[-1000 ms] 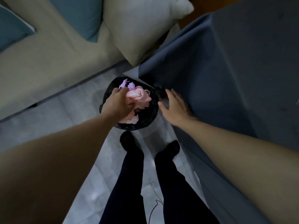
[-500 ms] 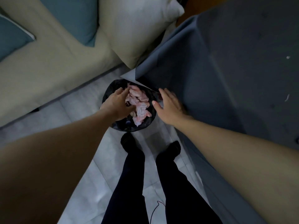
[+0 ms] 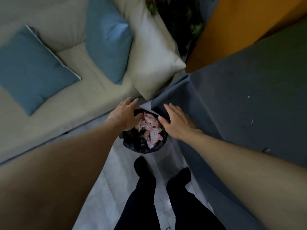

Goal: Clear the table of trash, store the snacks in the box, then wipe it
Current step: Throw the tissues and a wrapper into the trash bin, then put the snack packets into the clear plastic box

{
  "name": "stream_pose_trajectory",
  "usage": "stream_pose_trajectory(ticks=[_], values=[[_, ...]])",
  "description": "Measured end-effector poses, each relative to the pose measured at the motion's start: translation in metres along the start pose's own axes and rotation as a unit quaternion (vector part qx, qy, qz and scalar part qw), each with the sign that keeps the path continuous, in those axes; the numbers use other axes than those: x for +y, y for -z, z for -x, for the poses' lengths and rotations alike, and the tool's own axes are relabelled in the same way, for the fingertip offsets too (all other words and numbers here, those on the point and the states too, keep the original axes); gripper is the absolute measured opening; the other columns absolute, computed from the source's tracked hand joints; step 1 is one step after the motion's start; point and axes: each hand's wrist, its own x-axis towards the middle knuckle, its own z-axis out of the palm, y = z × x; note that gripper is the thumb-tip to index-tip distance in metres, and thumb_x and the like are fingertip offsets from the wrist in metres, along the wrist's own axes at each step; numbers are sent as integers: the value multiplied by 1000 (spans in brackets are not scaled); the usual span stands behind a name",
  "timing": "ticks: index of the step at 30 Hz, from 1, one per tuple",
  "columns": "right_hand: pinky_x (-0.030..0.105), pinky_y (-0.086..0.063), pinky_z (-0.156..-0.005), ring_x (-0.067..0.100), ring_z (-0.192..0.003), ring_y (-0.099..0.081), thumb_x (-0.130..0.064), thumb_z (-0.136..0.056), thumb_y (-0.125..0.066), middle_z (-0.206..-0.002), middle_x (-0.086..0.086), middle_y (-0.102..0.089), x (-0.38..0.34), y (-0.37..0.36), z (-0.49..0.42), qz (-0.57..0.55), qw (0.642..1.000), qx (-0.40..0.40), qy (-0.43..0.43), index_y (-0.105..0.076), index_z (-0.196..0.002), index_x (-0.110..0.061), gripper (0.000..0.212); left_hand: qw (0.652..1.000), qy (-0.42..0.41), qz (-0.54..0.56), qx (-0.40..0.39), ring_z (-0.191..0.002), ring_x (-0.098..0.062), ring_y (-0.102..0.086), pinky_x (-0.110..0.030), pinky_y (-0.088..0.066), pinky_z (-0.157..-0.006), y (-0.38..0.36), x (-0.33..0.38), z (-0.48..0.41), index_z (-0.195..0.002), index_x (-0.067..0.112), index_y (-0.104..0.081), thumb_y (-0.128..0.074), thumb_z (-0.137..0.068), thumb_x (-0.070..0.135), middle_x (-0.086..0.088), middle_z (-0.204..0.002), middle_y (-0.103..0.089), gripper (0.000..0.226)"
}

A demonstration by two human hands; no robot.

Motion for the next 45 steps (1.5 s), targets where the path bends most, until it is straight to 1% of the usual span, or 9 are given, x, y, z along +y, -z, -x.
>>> stream_pose_trajectory(ticks=[5, 9, 11, 17, 21, 28, 36, 42, 45], values=[[50, -17, -121, 24, -153, -5, -63, -99, -33, -167, -2, -10, -19, 51, 30, 21, 999, 21, 25, -13, -159, -26, 73, 999, -23, -26, 39, -152, -30, -19, -48, -24, -121, 52, 19, 31, -160, 26, -16, -47, -99, 52, -7, -168, -13, 73], [44, -16, -122, 24, -153, -6, -68, -96, -35, -166, -4, -15, -27, 91, 53, 14, 998, 45, 50, -17, -158, -27, 76, 995, -45, -62, 68, -153, -29, -16, -49, -22, -122, 89, 38, 52, -160, 26, -17, -46, -98, 56, -7, -168, -12, 74], [44, -16, -122, 22, -153, -4, -71, -95, -32, -166, -5, -15, -28, 109, 66, 12, 997, 60, 56, -18, -158, -27, 78, 992, -52, -76, 83, -153, -27, -15, -49, -22, -121, 107, 51, 63, -160, 27, -17, -45, -98, 58, -6, -168, -13, 75], [52, -9, -122, 24, -153, -4, -74, -94, -27, -166, -4, -13, -12, 157, 103, 28, 991, 129, 35, -17, -158, -28, 79, 984, -90, -112, 103, -154, -26, -12, -49, -19, -121, 152, 107, 88, -160, 28, -14, -41, -100, 56, -4, -168, -9, 71], [53, -2, -123, 22, -154, 1, -75, -94, -24, -167, -6, -7, 13, 183, 136, 17, 989, 147, 11, -13, -159, -30, 79, 977, -123, -134, 115, -155, -27, -9, -49, -13, -124, 168, 151, 98, -161, 27, -10, -37, -101, 57, -5, -169, -7, 72], [60, -4, -121, 22, -154, 0, -77, -93, -21, -167, -5, -7, 82, 218, 205, 6, 981, 189, -35, -12, -159, -30, 81, 960, -184, -169, 125, -155, -28, -10, -48, -16, -123, 168, 249, 108, -161, 29, -7, -34, -99, 62, -5, -169, -5, 76], [62, -6, -120, 23, -154, -4, -81, -90, -20, -167, -5, -11, 173, 230, 270, -12, 957, 264, -118, -17, -158, -32, 83, 947, -233, -203, 93, -155, -26, -8, -49, -13, -124, 143, 360, 115, -161, 32, -4, -34, -98, 66, -1, -169, -1, 77], [64, -7, -119, 24, -154, -4, -78, -91, -25, -166, -5, -13, 236, 230, 317, -48, 939, 296, -166, -20, -157, -31, 81, 927, -285, -227, 84, -155, -25, -8, -47, -14, -124, 116, 440, 127, -161, 31, -4, -33, -100, 63, -1, -169, -2, 75], [64, -9, -118, 25, -153, -5, -75, -93, -29, -166, -5, -14, 257, 226, 336, -63, 931, 306, -190, -22, -157, -30, 78, 915, -318, -238, 76, -155, -27, -9, -48, -15, -124, 99, 469, 133, -161, 30, -4, -33, -100, 62, -2, -169, -2, 75]])
